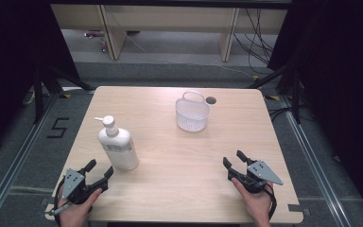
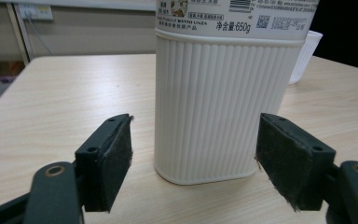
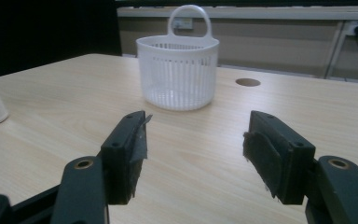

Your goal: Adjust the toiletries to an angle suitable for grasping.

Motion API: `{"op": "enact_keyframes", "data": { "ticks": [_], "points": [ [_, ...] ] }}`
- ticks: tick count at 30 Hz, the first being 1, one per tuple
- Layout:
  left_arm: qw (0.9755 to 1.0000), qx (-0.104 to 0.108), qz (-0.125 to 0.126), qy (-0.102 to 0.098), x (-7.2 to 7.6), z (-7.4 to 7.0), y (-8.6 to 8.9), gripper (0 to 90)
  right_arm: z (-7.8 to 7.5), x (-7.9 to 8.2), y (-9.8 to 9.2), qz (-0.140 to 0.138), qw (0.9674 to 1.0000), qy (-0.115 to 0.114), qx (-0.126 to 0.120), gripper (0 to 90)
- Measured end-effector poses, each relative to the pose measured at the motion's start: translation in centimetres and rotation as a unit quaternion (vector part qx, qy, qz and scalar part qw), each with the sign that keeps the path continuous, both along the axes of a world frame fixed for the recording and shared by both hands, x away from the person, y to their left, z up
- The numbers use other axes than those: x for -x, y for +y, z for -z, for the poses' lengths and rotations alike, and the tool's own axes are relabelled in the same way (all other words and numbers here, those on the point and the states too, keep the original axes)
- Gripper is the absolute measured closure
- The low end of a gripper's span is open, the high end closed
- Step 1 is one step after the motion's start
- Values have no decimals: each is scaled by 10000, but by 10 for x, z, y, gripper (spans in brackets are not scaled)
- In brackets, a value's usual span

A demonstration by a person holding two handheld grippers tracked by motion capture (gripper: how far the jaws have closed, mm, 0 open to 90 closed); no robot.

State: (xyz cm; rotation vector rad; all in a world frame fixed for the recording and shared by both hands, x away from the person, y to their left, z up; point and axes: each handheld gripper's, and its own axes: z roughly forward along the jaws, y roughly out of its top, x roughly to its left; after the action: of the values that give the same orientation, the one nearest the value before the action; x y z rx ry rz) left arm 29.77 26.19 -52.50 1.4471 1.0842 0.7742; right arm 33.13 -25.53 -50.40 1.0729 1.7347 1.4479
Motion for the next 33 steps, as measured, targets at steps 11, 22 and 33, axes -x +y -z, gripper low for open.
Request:
{"op": "enact_keyframes", "data": {
  "ticks": [11, 22, 33],
  "points": [
    [9990, 75, 135, -421, 7, -53, -17, 314, 12, 0, 4, 277, 9995, 142, 113, 389],
    [9971, -53, 220, -733, -7, -100, -28, 343, 12, -1, 3, 241, 9996, 115, 119, 386],
    [9983, -68, 191, -553, -29, -115, -31, 357, 12, -2, 3, 231, 9996, 140, 102, 385]
  ]
}}
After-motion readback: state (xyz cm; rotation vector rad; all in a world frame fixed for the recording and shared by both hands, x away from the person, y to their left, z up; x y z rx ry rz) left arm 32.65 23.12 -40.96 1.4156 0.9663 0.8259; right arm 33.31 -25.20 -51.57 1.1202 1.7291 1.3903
